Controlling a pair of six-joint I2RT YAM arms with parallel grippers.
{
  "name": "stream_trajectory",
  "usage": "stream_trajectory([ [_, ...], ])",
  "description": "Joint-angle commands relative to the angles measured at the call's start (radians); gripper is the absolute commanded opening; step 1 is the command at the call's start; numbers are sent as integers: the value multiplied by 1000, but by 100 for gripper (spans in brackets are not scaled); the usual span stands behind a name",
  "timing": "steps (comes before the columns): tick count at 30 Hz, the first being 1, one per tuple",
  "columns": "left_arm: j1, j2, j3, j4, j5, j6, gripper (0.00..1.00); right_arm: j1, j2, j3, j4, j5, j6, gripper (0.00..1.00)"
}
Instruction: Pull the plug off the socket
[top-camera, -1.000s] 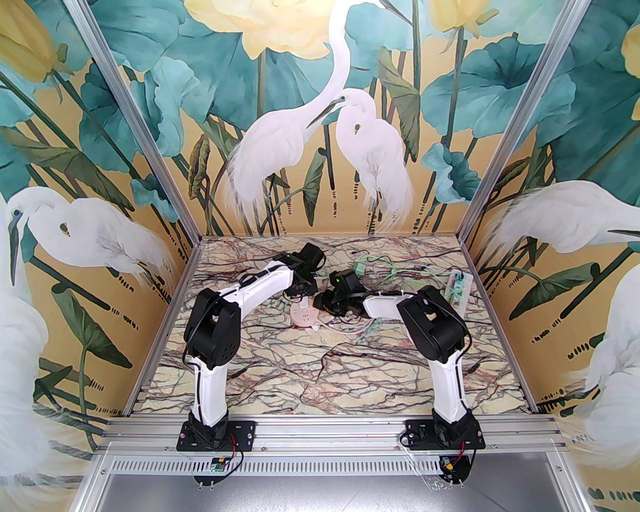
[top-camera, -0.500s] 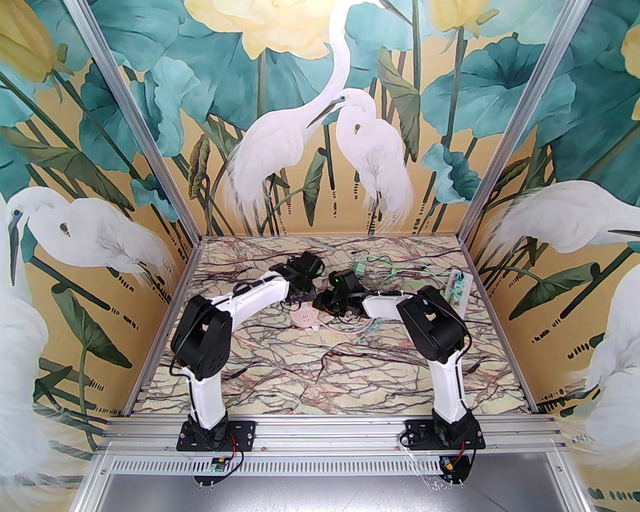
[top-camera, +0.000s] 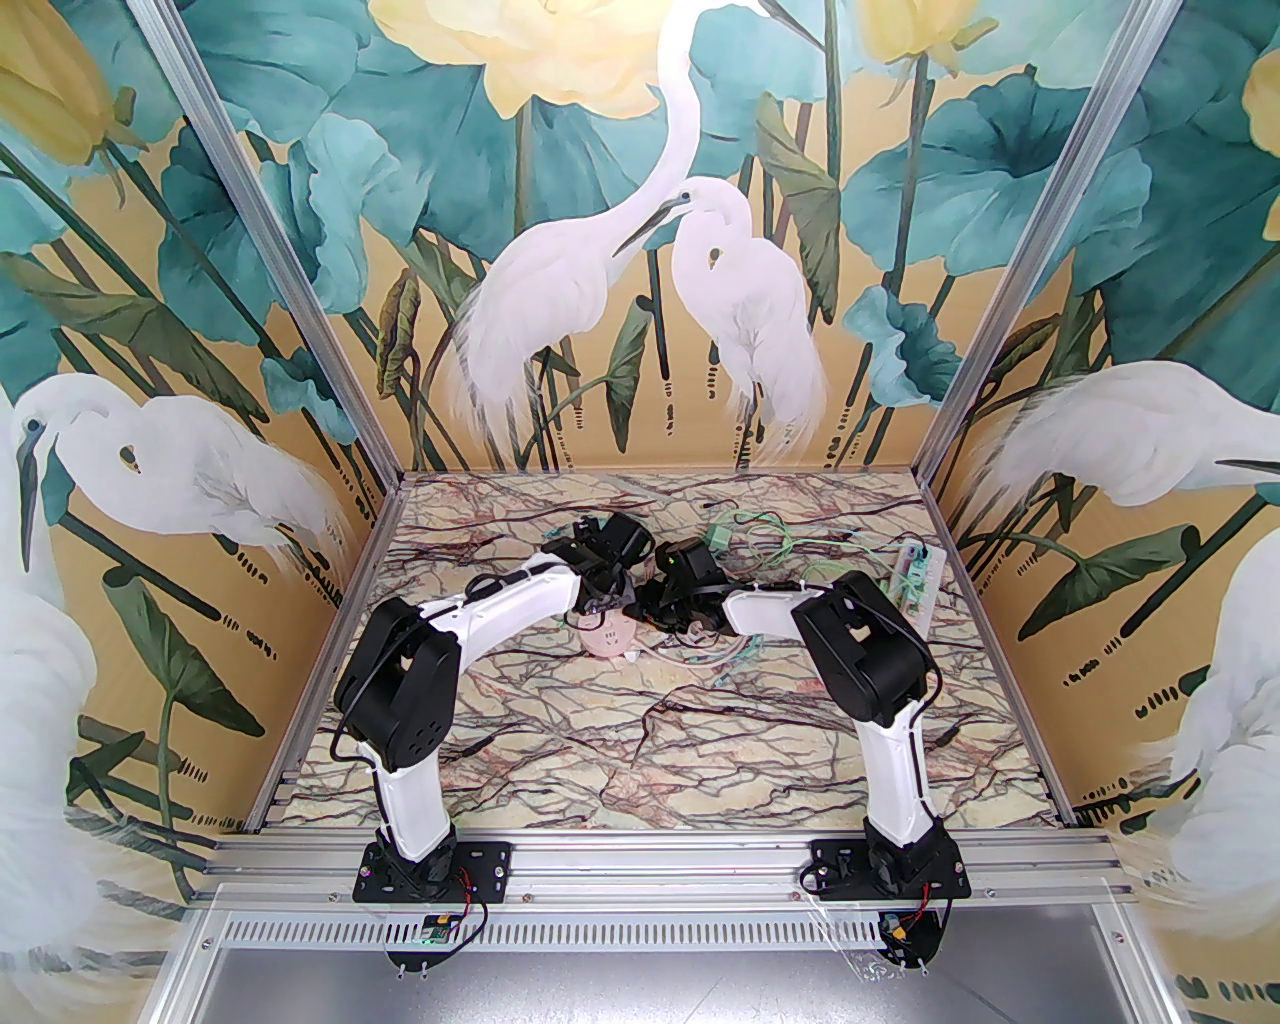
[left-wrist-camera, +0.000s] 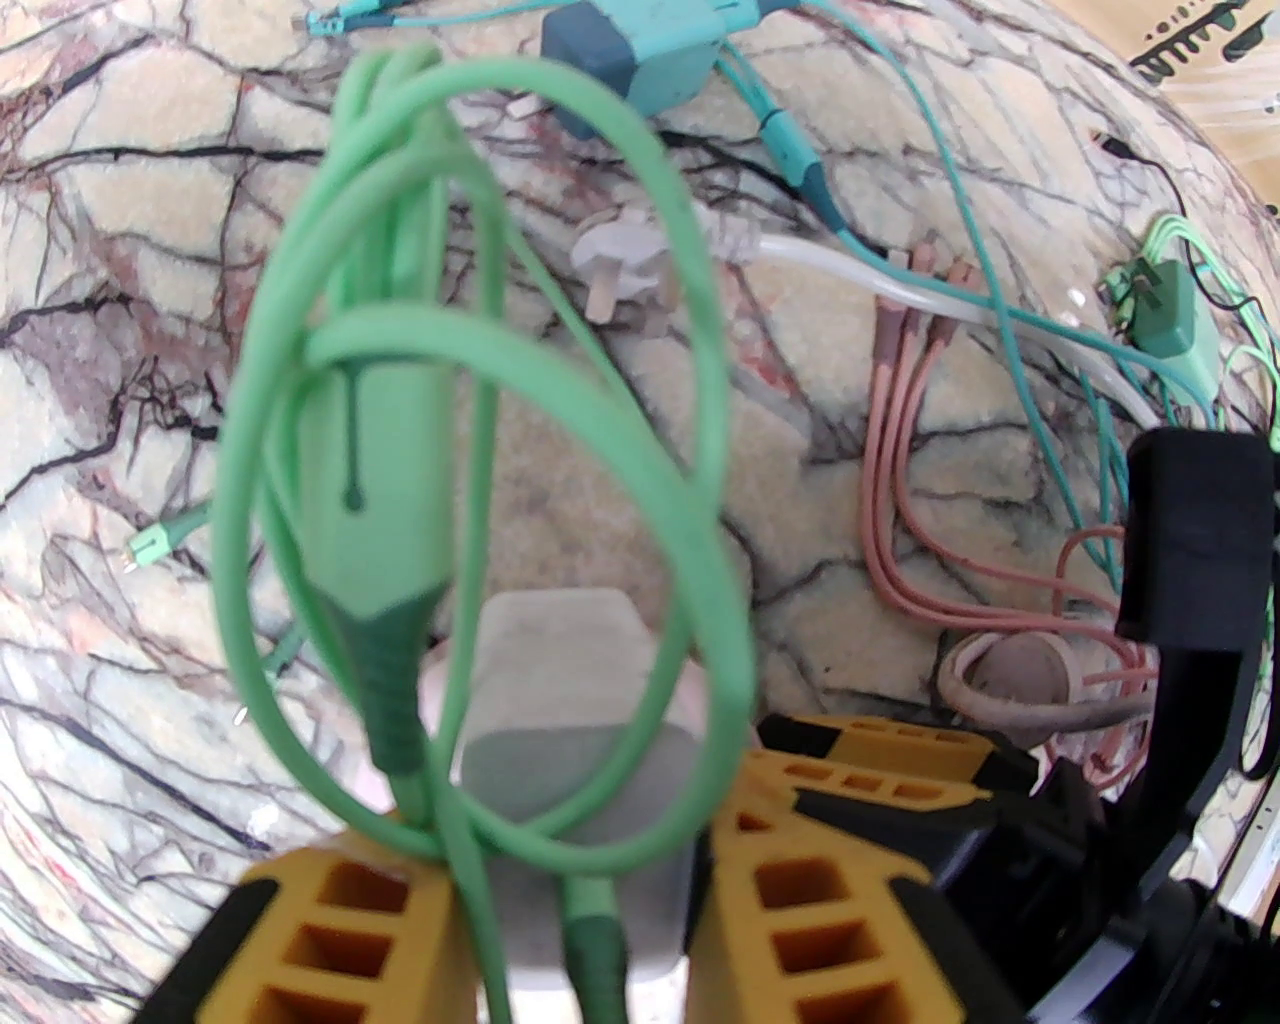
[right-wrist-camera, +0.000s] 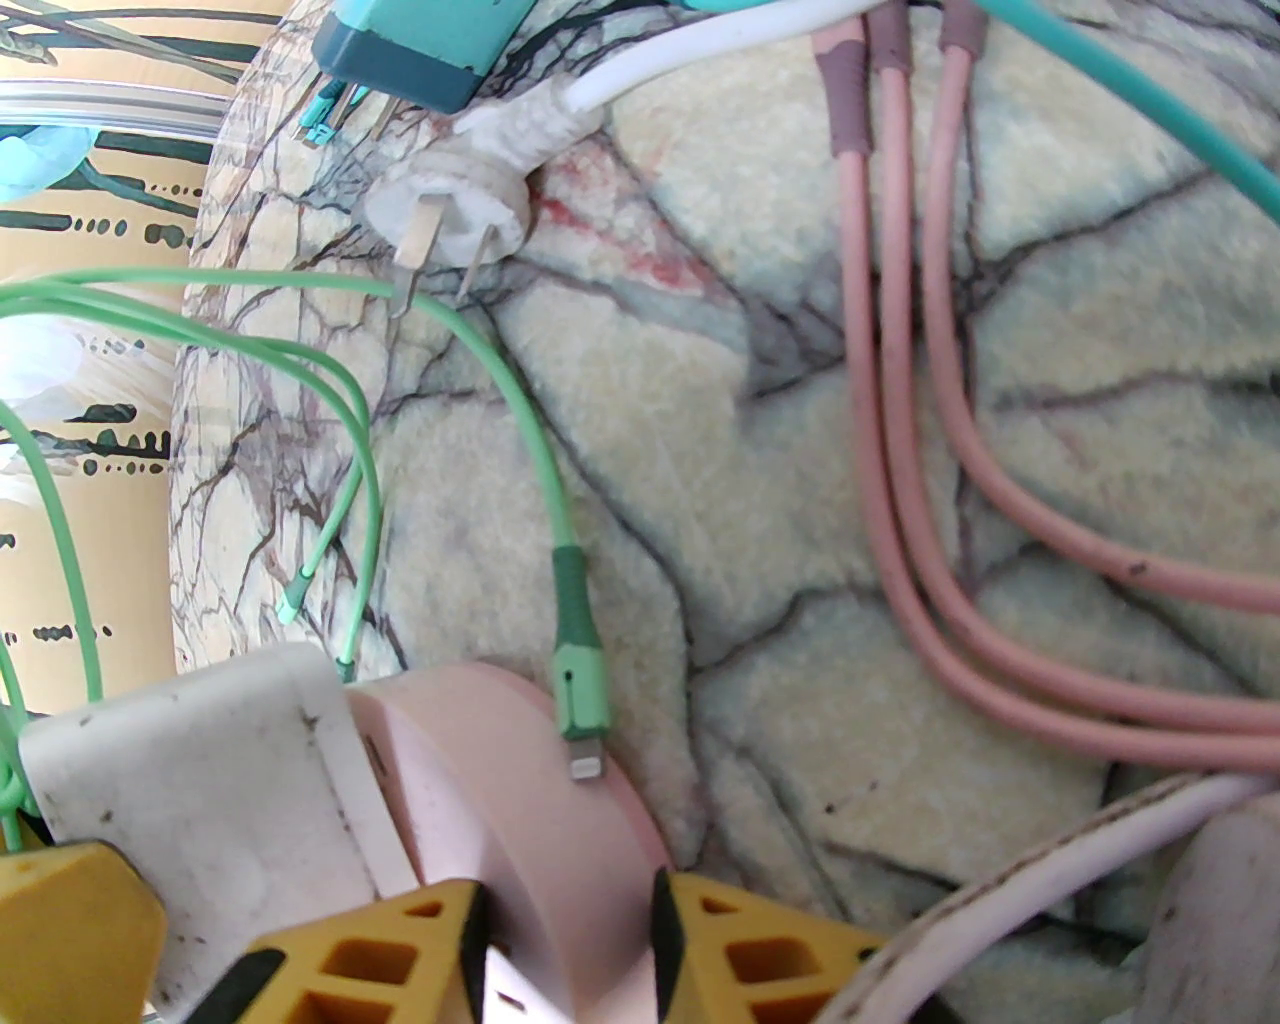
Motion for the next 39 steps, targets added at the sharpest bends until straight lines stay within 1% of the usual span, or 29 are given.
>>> stream_trajectory([
  [1,14,13,82,-33,147,20,12,24,130,-48,-223,131,-18,34],
  [3,44,30,100,-40,184,24,12,25,128,-49,-225,133,-18,34],
  [9,95,92,185,-101,233,43,12,31,127,-41,-236,144,-25,34],
  [15,116,108,219,-114,267,46,12,33,127,-39,-239,148,-28,34],
  [19,114,91,206,-107,270,42,12,33,127,-39,-241,148,-28,34],
  [23,102,40,128,-43,276,29,12,33,127,-38,-241,148,-27,34],
  [27,53,-23,47,15,207,31,12,32,131,-37,-245,151,-28,34],
  [33,-62,-86,-39,35,38,26,11,33,138,-31,-248,152,-28,34],
  [36,-91,-91,-64,41,20,12,10,33,141,-31,-248,153,-28,34],
  [39,-91,-91,-78,52,24,2,10,32,143,-31,-248,152,-27,34],
])
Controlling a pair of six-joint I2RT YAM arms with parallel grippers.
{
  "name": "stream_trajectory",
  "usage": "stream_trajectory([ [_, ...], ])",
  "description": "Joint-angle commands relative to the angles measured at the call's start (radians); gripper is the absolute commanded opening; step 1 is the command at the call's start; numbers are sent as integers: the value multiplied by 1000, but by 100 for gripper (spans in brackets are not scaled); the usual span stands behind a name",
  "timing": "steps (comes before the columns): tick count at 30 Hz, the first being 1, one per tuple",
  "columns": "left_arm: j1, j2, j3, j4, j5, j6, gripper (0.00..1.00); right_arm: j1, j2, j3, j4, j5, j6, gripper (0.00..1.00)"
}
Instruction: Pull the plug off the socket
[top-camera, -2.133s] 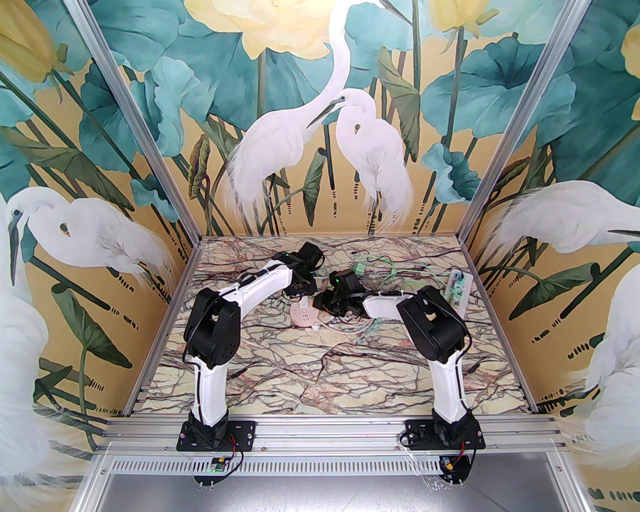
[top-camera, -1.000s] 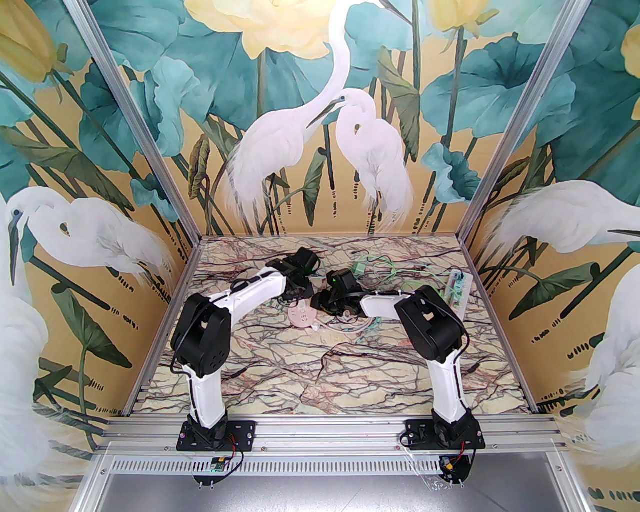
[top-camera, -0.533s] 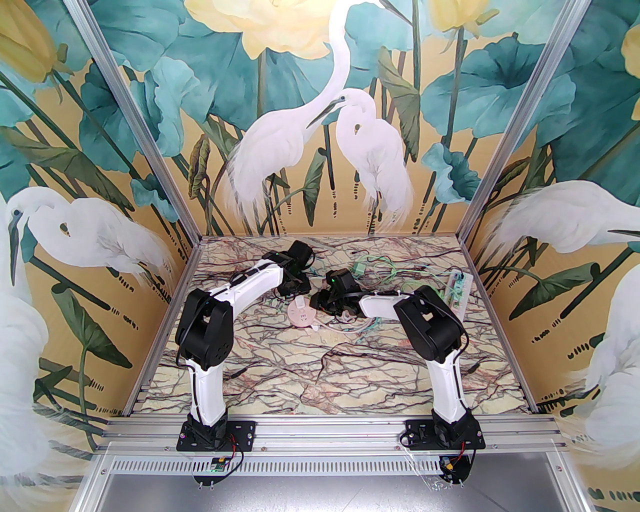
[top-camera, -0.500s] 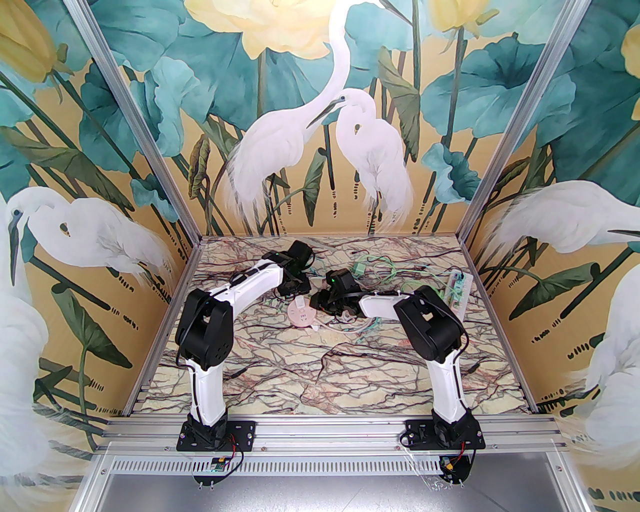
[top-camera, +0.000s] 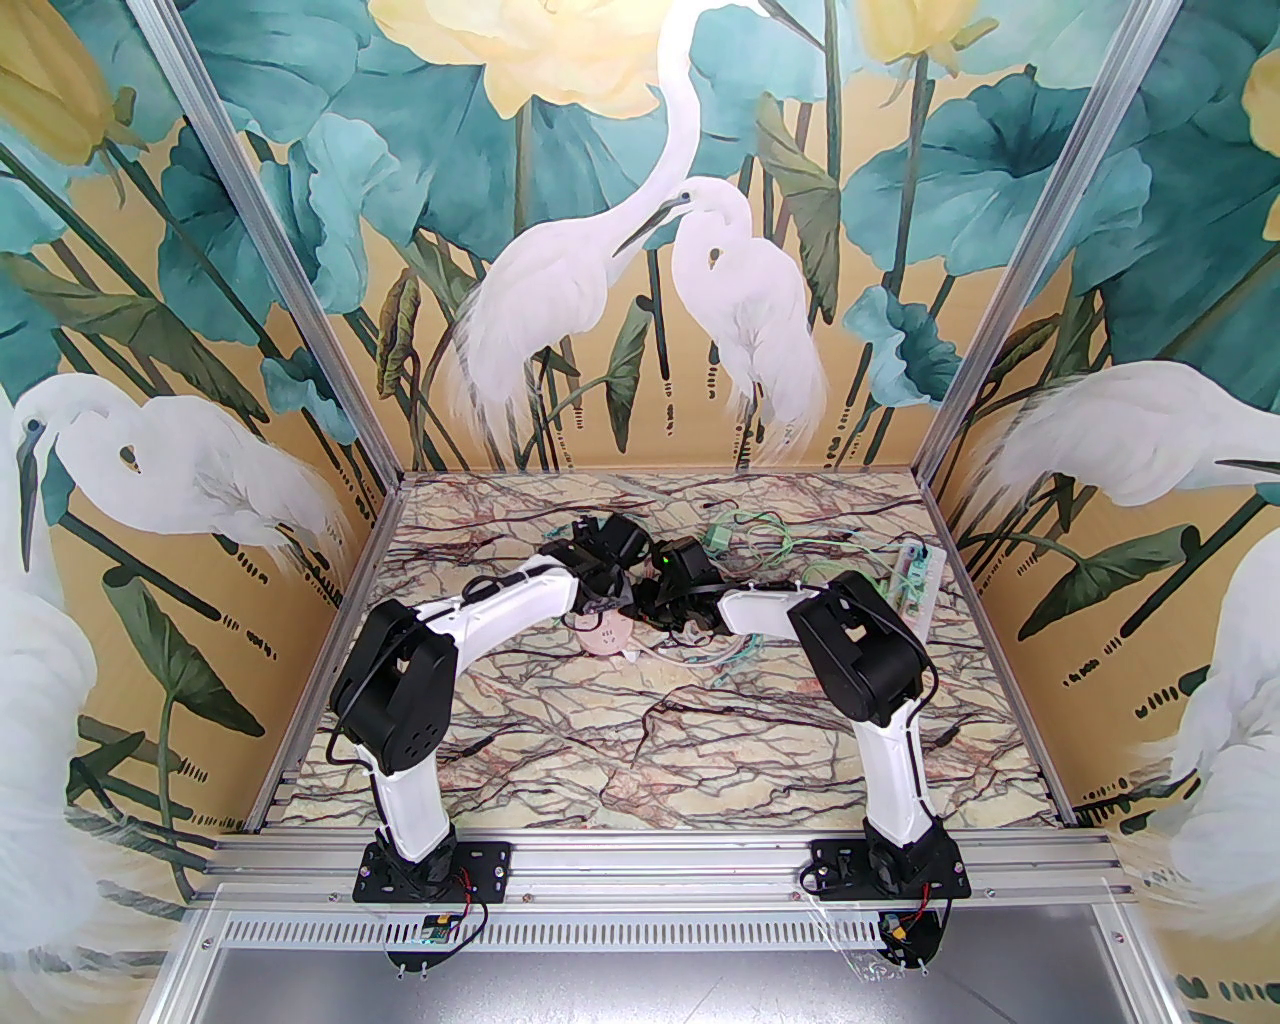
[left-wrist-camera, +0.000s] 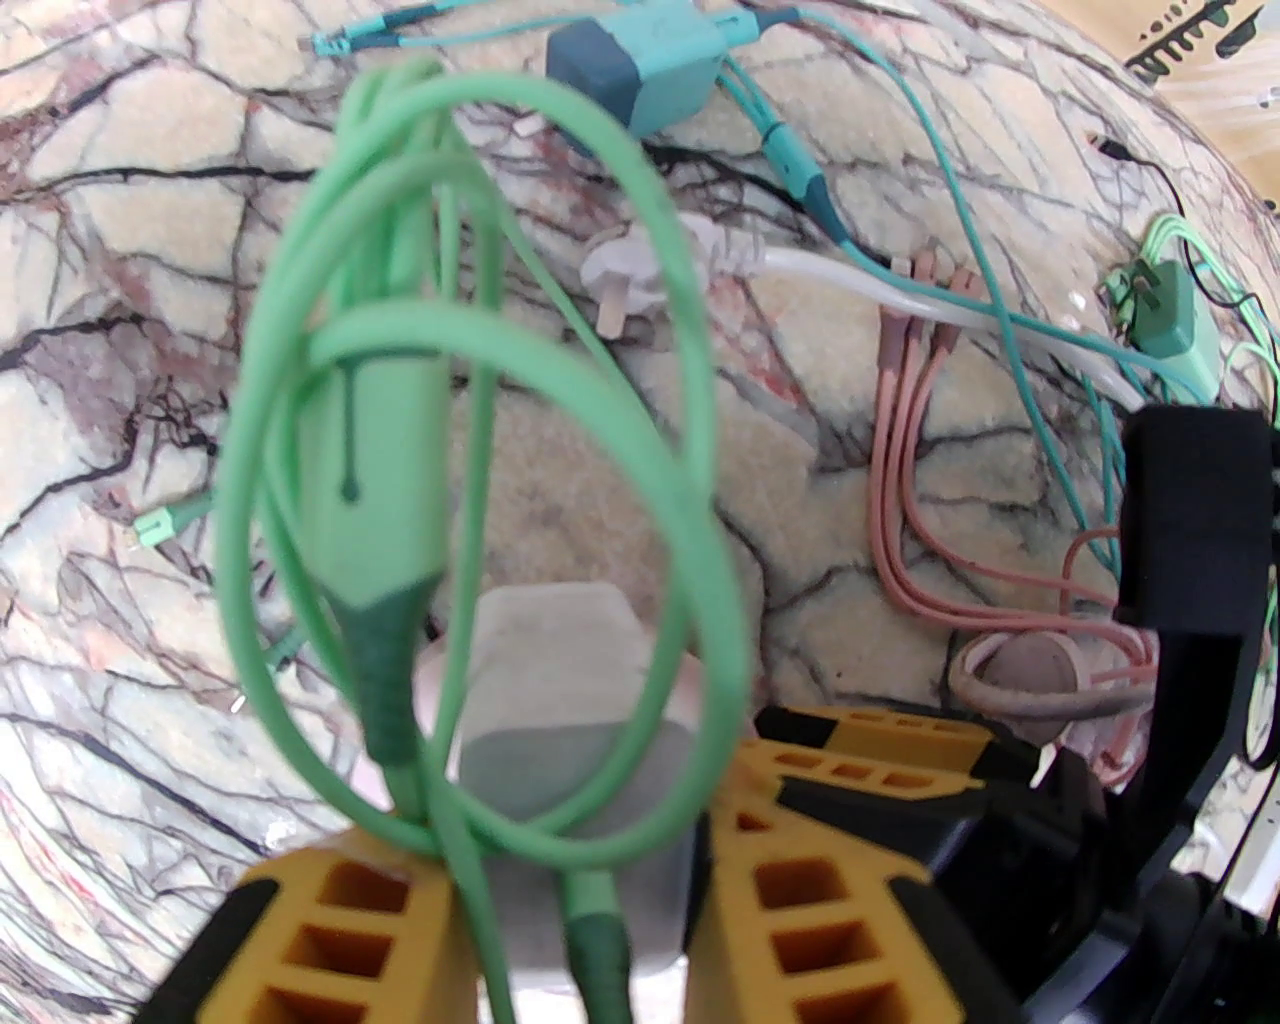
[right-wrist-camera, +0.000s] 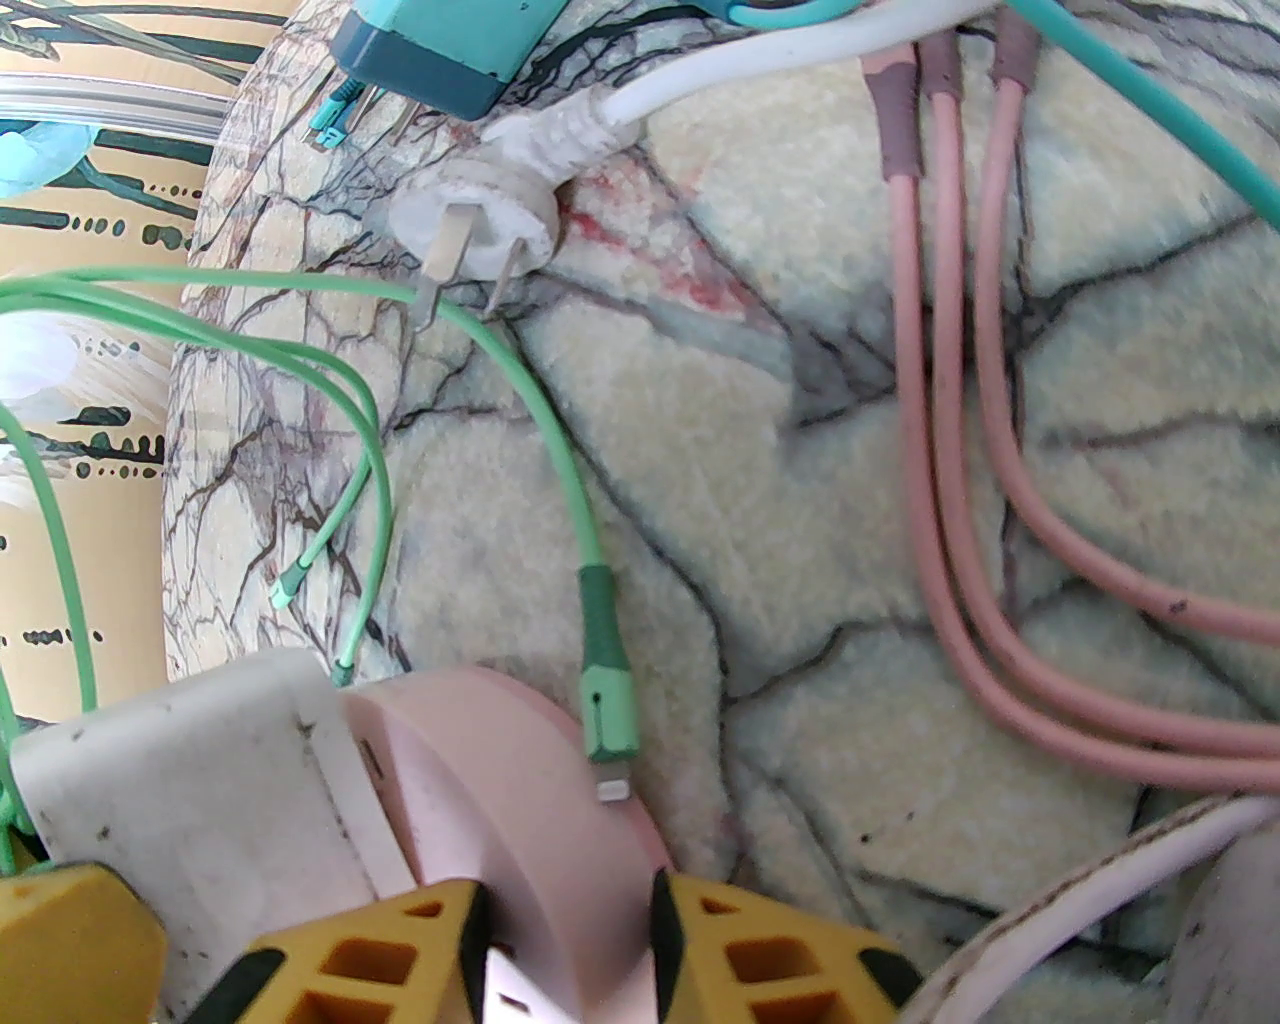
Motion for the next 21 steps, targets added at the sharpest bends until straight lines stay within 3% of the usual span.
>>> stream_trajectory([
  [1,-62,-53,-8,-13,89,-7,10,19,134,-54,-237,124,-18,35],
  [5,-41,-28,53,-55,103,1,10,19,134,-52,-236,123,-19,34],
  [15,101,77,187,-103,290,19,10,22,130,-52,-235,118,-20,34],
  [21,114,107,238,-143,282,37,10,22,129,-53,-236,118,-20,34],
])
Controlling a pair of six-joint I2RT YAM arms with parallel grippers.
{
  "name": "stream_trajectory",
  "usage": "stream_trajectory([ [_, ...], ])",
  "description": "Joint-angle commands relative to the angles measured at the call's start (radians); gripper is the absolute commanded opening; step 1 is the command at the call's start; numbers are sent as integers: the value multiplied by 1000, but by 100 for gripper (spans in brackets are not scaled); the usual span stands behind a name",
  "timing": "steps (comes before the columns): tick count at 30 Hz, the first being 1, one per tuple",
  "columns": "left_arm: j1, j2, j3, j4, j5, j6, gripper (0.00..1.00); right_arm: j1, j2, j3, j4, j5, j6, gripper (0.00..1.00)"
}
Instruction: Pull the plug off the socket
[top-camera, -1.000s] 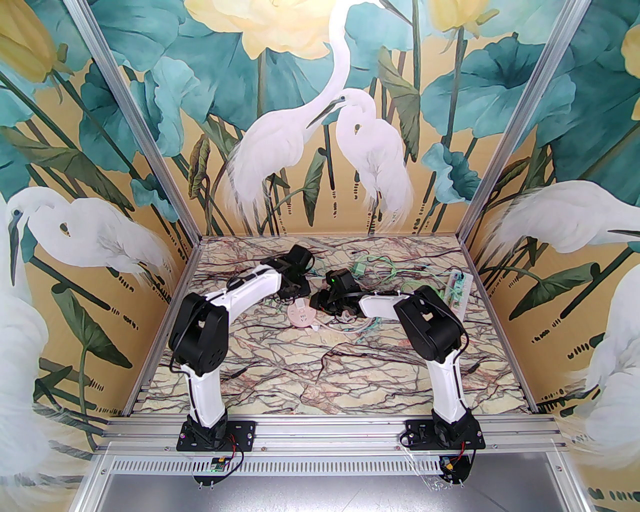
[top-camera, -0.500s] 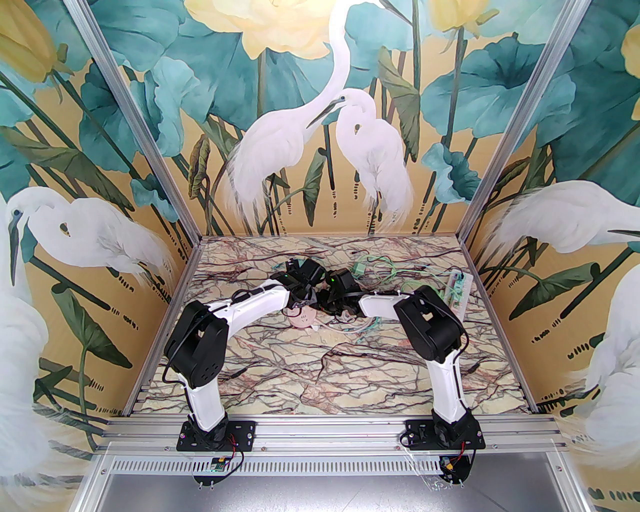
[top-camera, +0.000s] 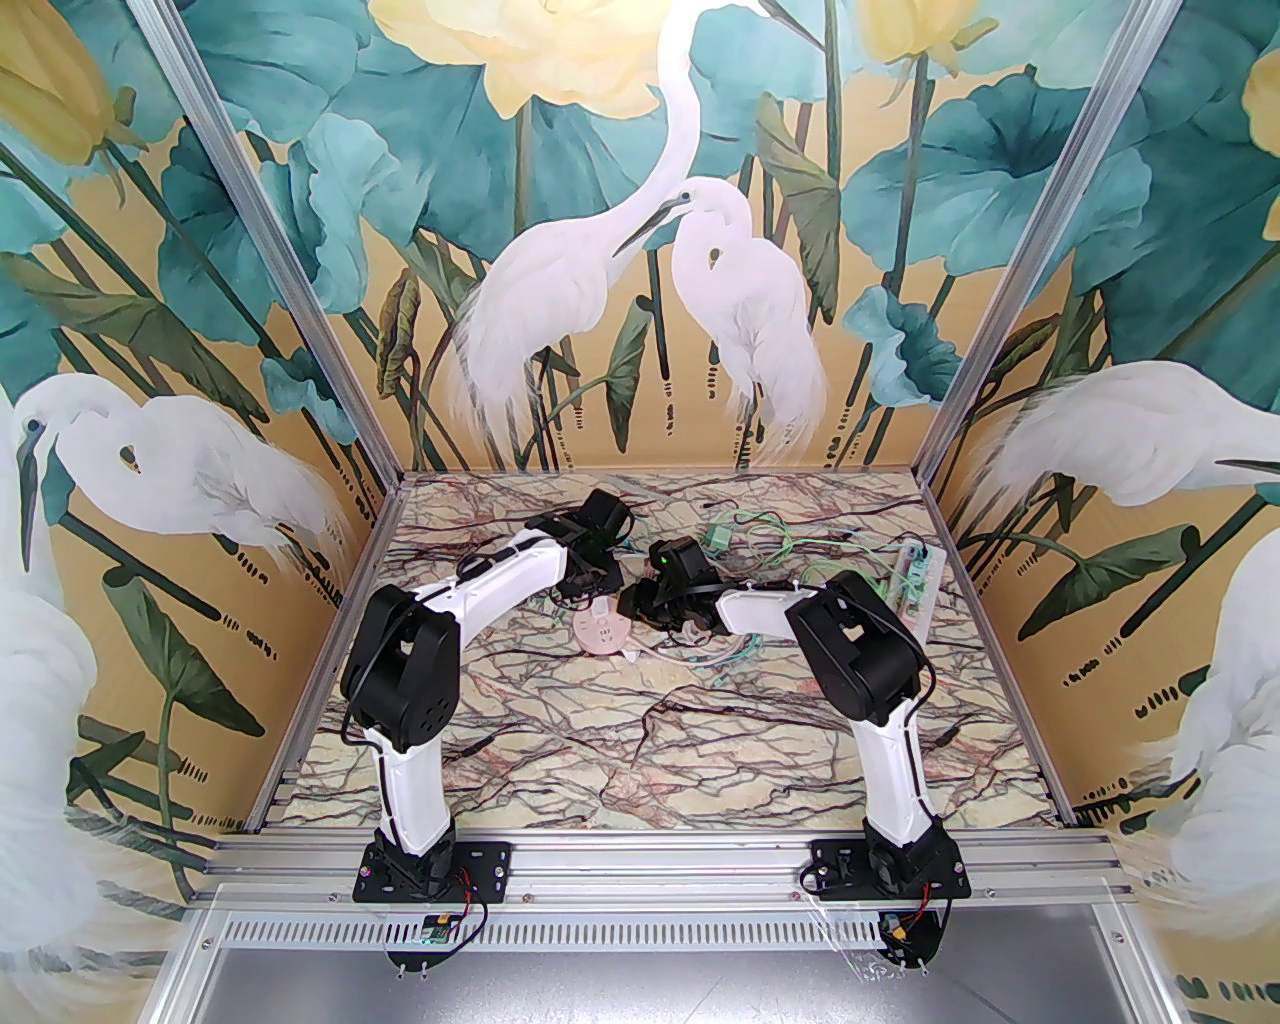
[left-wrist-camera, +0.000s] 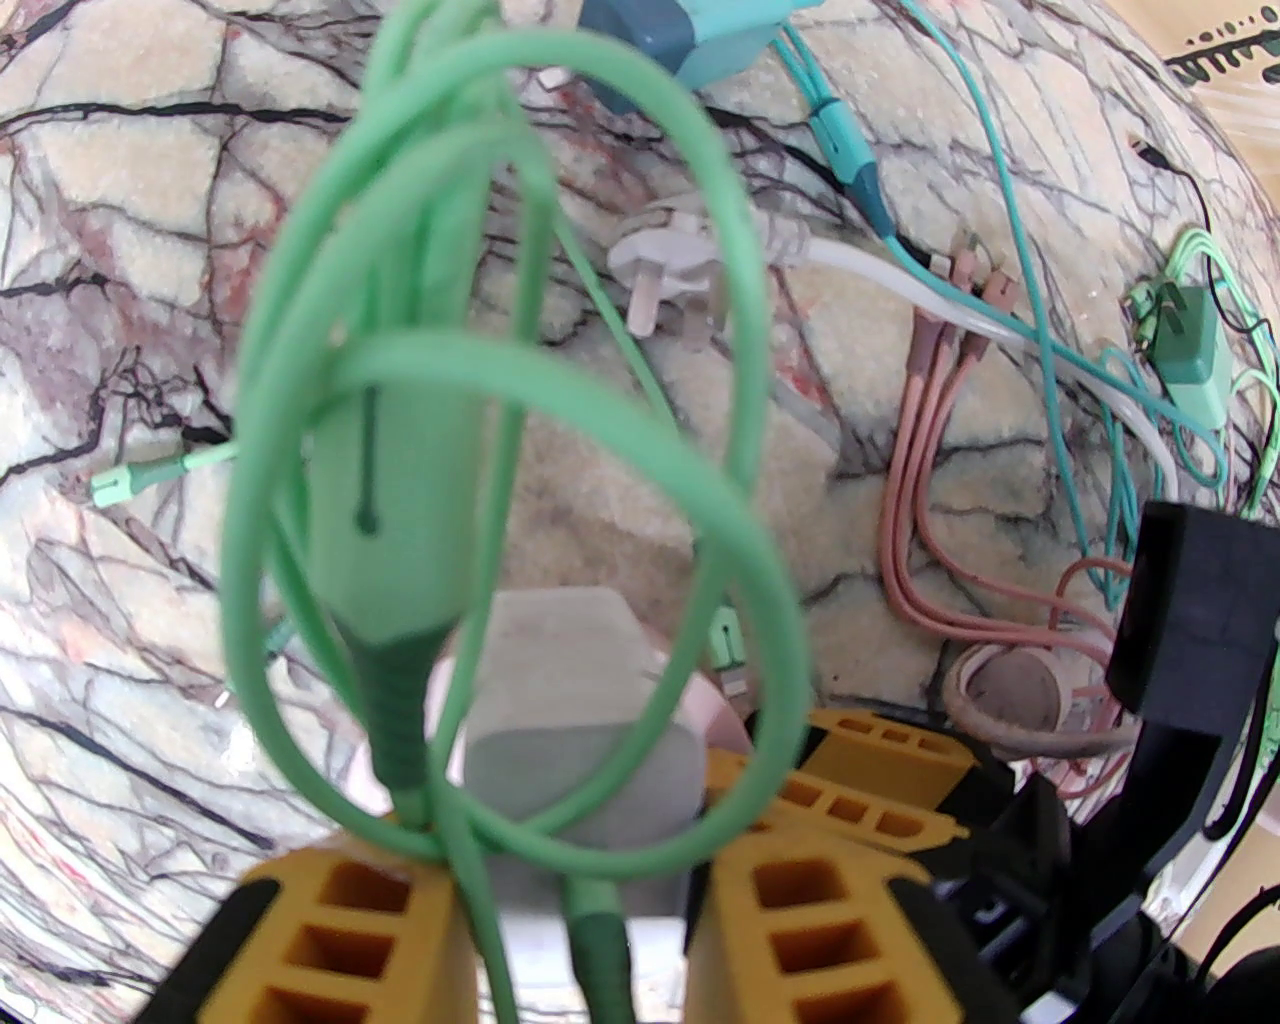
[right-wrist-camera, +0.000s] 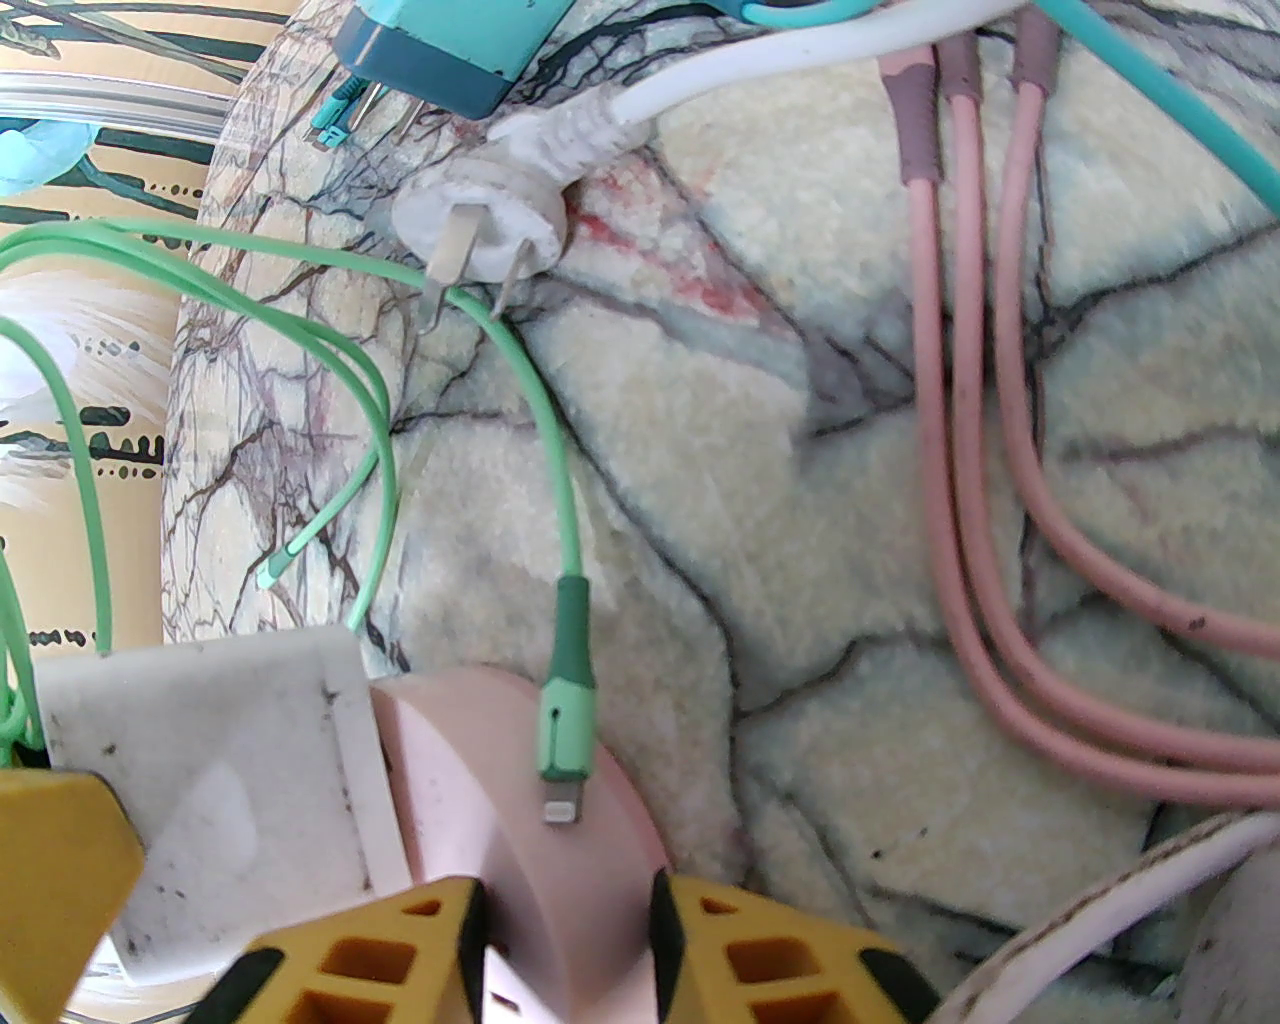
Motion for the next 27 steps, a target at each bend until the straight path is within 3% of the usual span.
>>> stream_trajectory([
  [1,-3,11,54,29,70,12,10,18,121,-60,-239,114,-20,34],
  [8,-23,-85,-45,109,76,15,10,18,121,-59,-241,117,-20,34],
  [20,-184,-207,-266,213,-96,-14,8,18,130,-56,-242,120,-20,35],
  [27,-176,-187,-232,179,-104,-13,8,18,132,-55,-243,119,-19,35],
])
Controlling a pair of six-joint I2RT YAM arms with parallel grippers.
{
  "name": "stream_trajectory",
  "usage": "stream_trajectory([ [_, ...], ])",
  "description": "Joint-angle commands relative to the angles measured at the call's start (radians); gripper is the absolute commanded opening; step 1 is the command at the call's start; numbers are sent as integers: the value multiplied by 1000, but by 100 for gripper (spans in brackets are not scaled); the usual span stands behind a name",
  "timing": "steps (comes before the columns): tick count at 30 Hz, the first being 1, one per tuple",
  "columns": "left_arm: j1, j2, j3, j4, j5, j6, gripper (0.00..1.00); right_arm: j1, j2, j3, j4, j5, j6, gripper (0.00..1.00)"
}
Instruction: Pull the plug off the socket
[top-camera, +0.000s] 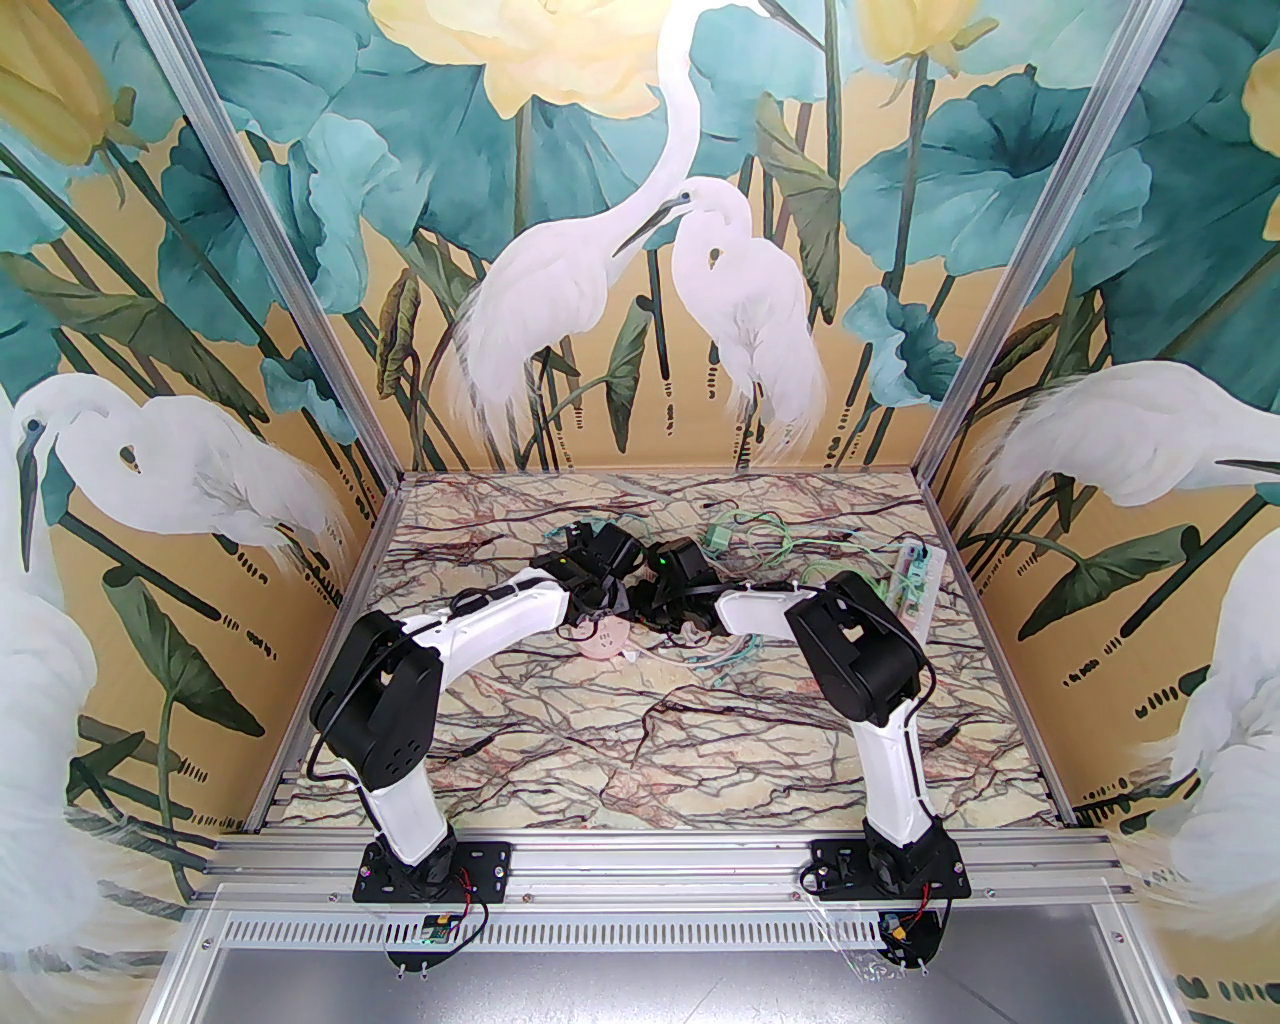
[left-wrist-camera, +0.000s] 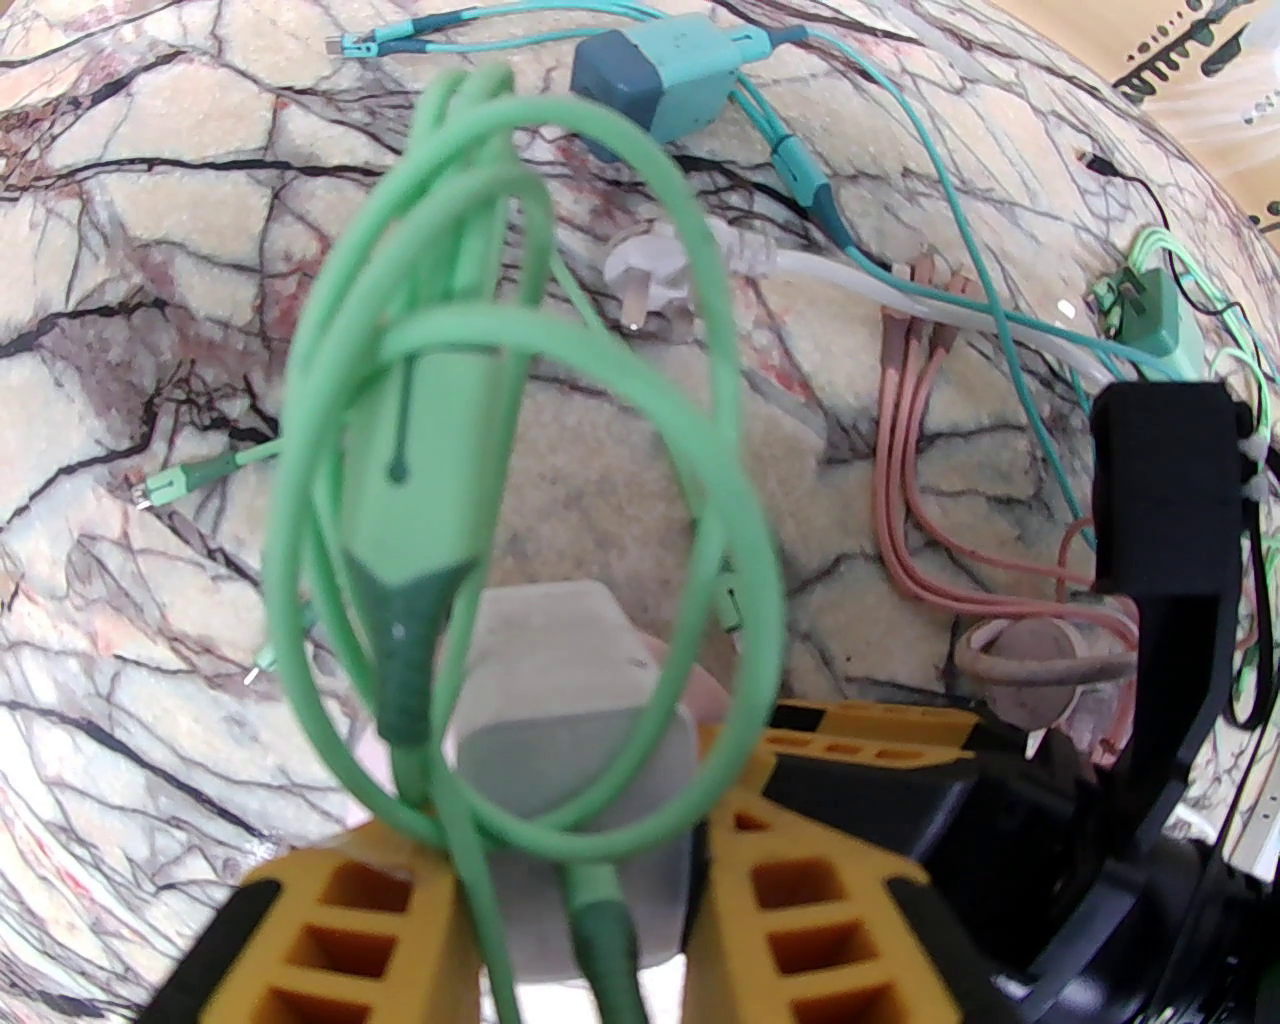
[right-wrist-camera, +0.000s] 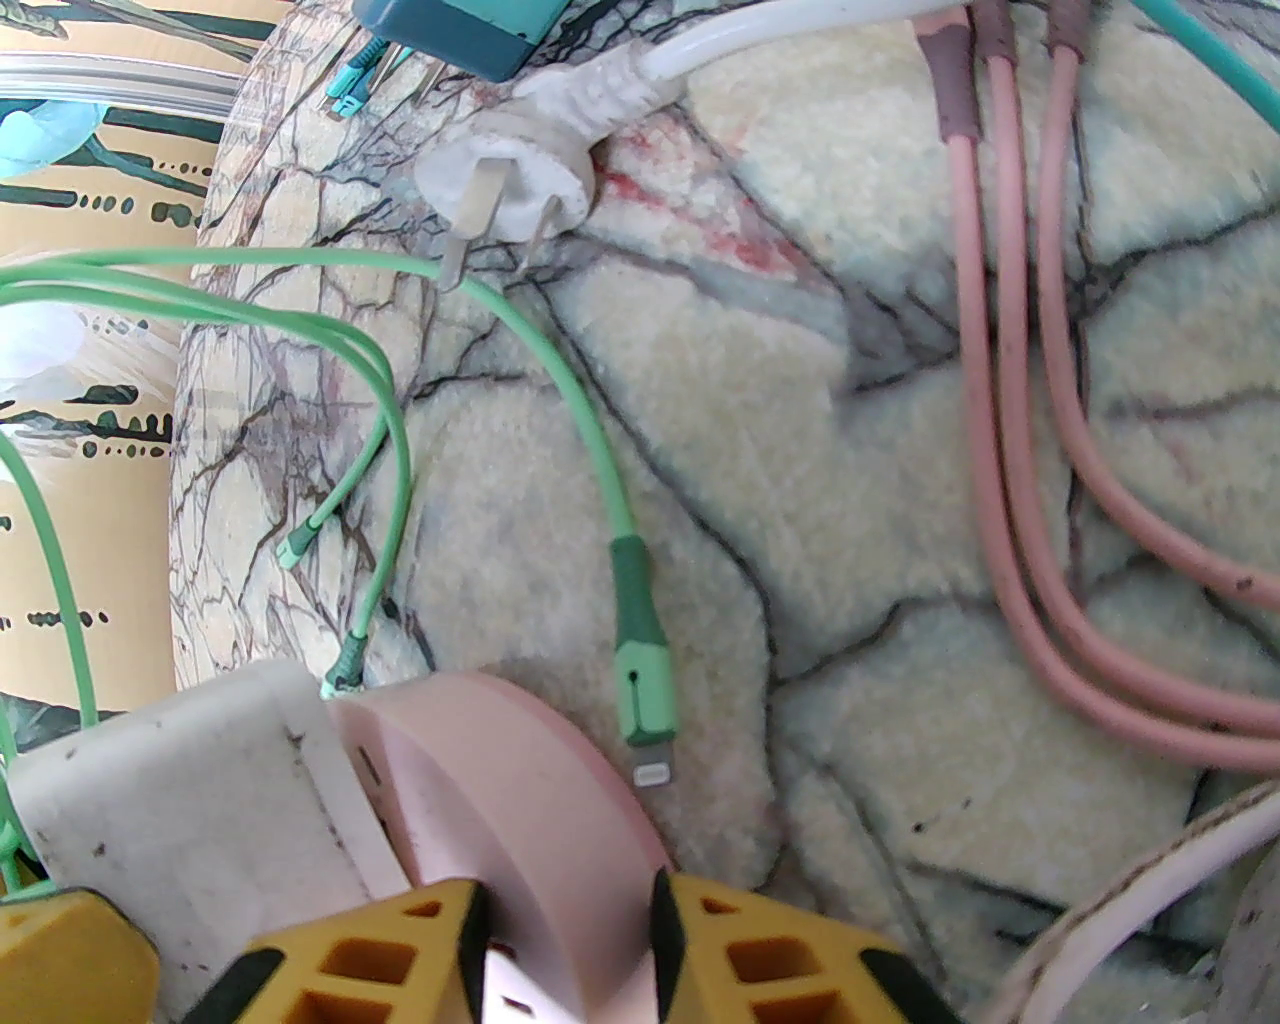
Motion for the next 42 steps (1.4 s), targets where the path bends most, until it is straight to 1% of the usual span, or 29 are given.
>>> stream_trajectory([
  [1,-47,-17,57,-65,114,19,8,13,133,-57,-232,143,-19,35],
  [6,34,27,132,-106,215,27,8,13,130,-57,-232,140,-19,35],
  [10,75,75,199,-173,234,48,8,13,126,-58,-234,142,-20,35],
  [13,77,98,219,-200,230,62,9,13,123,-58,-234,140,-21,35],
  [15,77,109,221,-206,239,64,14,13,123,-59,-235,140,-21,35],
  [17,77,127,221,-211,250,64,24,13,123,-59,-233,140,-20,35],
  [21,77,150,221,-217,255,68,30,13,124,-59,-233,140,-20,35],
  [24,77,170,230,-224,253,76,30,13,123,-59,-231,140,-19,35],
  [28,78,195,256,-247,235,92,25,13,123,-59,-232,140,-20,35],
  [29,81,201,266,-254,233,96,23,13,123,-60,-232,140,-20,35],
  [31,92,210,282,-263,240,100,21,13,123,-57,-232,140,-20,35],
  [37,143,241,372,-306,277,125,20,14,123,-58,-234,140,-21,35],
  [40,149,248,414,-333,281,130,19,15,123,-58,-236,143,-21,35],
  [42,149,231,399,-319,294,122,18,15,124,-57,-237,143,-22,35],
])
